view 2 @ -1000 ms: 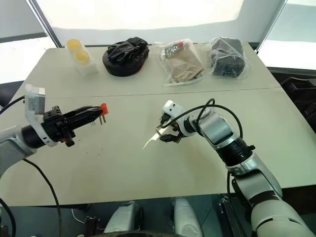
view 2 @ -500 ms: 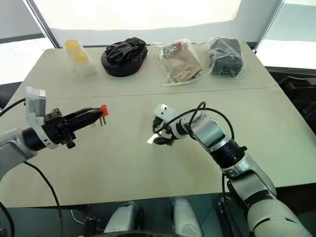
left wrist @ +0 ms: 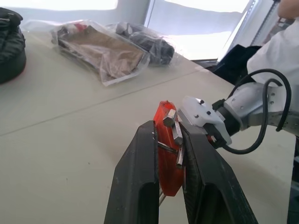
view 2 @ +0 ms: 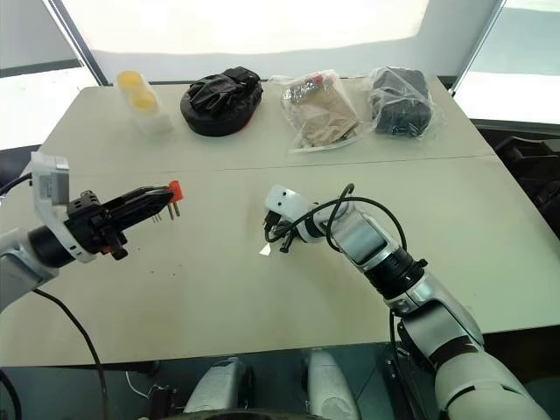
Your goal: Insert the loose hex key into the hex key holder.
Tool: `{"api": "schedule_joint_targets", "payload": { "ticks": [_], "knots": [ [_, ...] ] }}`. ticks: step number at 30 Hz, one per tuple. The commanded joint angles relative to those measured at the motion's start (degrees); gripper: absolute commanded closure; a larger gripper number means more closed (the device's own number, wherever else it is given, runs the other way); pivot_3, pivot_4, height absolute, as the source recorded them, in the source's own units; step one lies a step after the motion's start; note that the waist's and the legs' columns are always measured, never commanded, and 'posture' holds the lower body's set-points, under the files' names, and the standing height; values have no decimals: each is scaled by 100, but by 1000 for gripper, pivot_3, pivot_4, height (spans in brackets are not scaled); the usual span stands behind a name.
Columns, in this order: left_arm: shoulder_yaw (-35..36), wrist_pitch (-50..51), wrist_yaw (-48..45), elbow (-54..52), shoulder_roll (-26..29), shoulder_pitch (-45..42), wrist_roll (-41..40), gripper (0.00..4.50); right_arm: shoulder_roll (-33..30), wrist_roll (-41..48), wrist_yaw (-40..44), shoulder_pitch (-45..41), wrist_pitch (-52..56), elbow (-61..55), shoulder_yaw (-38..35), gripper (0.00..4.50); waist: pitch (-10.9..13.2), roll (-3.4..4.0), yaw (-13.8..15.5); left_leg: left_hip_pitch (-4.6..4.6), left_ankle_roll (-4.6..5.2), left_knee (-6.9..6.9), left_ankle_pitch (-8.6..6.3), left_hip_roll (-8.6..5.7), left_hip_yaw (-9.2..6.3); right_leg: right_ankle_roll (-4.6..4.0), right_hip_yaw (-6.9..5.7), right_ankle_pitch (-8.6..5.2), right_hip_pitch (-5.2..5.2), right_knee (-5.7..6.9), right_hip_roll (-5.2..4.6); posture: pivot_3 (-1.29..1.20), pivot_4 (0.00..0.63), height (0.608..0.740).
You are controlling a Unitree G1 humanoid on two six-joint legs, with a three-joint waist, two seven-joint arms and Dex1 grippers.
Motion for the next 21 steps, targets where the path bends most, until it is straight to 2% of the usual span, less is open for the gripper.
{"api": "schedule_joint_targets", "payload": {
  "ticks": [1, 5, 11, 15, 21],
  "knots": [
    [45, -185, -54, -13, 33, -151, -21, 4280, 2, -126, -90, 176, -211, 87, -52, 4473, 0, 0, 1, 0, 0, 0, 0, 0, 0, 0, 0, 0, 0, 0, 0, 0, 150, 740],
    [-208, -243, -87, 110, -86, -342, 11, 4280, 351, 150, -539, 50, -1486, 340, -1068, 4473, 3, 4, -9, 0, 0, 0, 0, 0, 1, 0, 0, 0, -1, 0, 2, 0, 150, 740],
    [-768, -430, -229, 558, -450, -673, 436, 4280, 1008, 592, -1475, -446, -2538, 971, -2520, 4473, 3, 4, -1, -7, -1, -1, 1, -3, 3, 0, 1, 0, -8, 1, 2, 0, 150, 740],
    [-1105, -570, -523, 1112, -601, -1034, 828, 4280, 1489, 1426, -1725, -730, -1890, 756, -3333, 4473, 3, 4, -1, -8, -2, -2, 1, -2, 1, 0, 0, 0, -7, 2, 2, 0, 150, 740],
    [-1416, -597, -932, 1741, -619, -1807, 1200, 4280, 1973, 3647, -1566, -863, -397, -41, -4405, 4473, 5, 8, -1, -11, -1, -3, 0, -1, 0, 0, -1, 0, -11, 4, 1, 0, 150, 740]
  ]
}}
